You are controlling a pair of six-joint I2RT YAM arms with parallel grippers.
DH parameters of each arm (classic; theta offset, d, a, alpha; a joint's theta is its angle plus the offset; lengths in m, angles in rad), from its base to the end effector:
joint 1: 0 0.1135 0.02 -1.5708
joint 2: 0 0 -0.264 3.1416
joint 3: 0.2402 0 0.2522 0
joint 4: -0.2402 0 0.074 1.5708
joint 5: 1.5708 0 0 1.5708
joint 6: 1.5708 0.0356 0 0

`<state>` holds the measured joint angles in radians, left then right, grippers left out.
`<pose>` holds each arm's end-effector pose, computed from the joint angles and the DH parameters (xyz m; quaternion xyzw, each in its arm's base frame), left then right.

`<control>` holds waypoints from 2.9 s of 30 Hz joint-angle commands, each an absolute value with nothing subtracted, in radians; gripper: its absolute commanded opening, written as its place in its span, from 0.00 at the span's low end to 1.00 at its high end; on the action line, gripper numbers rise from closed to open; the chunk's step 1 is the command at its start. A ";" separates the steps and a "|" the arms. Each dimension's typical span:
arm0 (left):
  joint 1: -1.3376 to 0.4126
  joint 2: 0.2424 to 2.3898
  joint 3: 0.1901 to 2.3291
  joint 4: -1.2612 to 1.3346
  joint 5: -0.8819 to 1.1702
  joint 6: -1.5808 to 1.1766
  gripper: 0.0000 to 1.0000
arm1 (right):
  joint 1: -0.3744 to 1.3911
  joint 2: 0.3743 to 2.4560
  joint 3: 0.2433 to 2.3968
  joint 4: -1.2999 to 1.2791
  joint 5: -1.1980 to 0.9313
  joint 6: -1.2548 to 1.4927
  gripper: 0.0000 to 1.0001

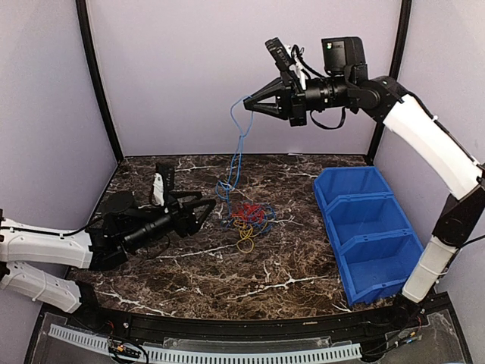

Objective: Untangle the cables

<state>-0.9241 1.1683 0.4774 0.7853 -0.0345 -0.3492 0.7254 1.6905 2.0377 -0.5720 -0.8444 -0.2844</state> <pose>0.1532 -0.2009 0.2569 0.1785 0.6489 -0.4303 0.6016 0.2492 0.2565 0.4936 -0.5686 0.5007 0.4370 0.4848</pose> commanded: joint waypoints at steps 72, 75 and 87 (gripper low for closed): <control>-0.863 1.296 0.933 0.476 -0.415 0.044 0.87 | -0.149 1.623 1.315 -0.403 -0.549 -0.272 0.05; -0.863 1.302 0.934 0.471 -0.412 0.039 0.88 | -0.149 1.637 1.342 -0.448 -0.512 -0.267 0.25; -0.862 1.393 1.006 0.365 -0.414 -0.059 0.90 | 0.047 1.466 1.295 -0.434 -0.327 -0.301 0.47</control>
